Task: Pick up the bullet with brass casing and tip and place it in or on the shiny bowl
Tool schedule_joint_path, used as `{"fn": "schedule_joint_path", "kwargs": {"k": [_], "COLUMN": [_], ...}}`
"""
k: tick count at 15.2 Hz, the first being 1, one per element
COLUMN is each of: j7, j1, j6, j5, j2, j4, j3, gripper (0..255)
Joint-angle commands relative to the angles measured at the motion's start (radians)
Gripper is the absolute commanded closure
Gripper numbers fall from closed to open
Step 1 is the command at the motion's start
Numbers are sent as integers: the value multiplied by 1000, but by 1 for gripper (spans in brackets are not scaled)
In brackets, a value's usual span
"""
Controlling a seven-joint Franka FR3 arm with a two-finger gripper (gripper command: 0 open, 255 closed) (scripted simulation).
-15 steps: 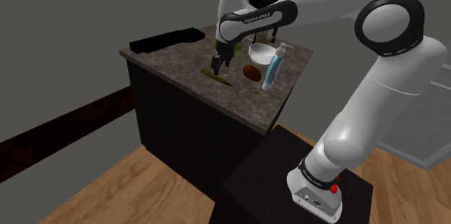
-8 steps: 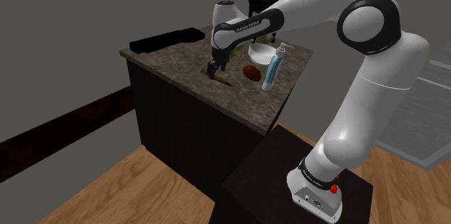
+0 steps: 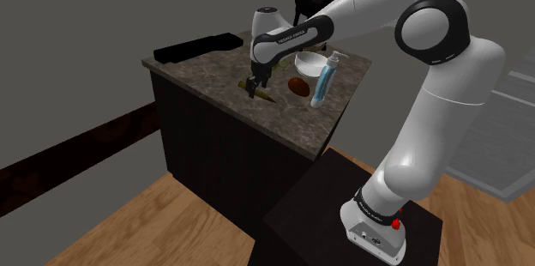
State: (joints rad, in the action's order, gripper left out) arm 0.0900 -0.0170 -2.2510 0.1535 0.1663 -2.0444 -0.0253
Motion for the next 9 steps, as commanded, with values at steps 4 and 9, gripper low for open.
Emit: {"fn": "schedule_joint_path", "kwargs": {"k": [4,9], "j7": [0,0], "j1": [0,0], "j6": [0,0], "j5": [0,0], "j2": [0,0], "j4": [0,0], "j3": [0,0], "gripper": [255,255]}}
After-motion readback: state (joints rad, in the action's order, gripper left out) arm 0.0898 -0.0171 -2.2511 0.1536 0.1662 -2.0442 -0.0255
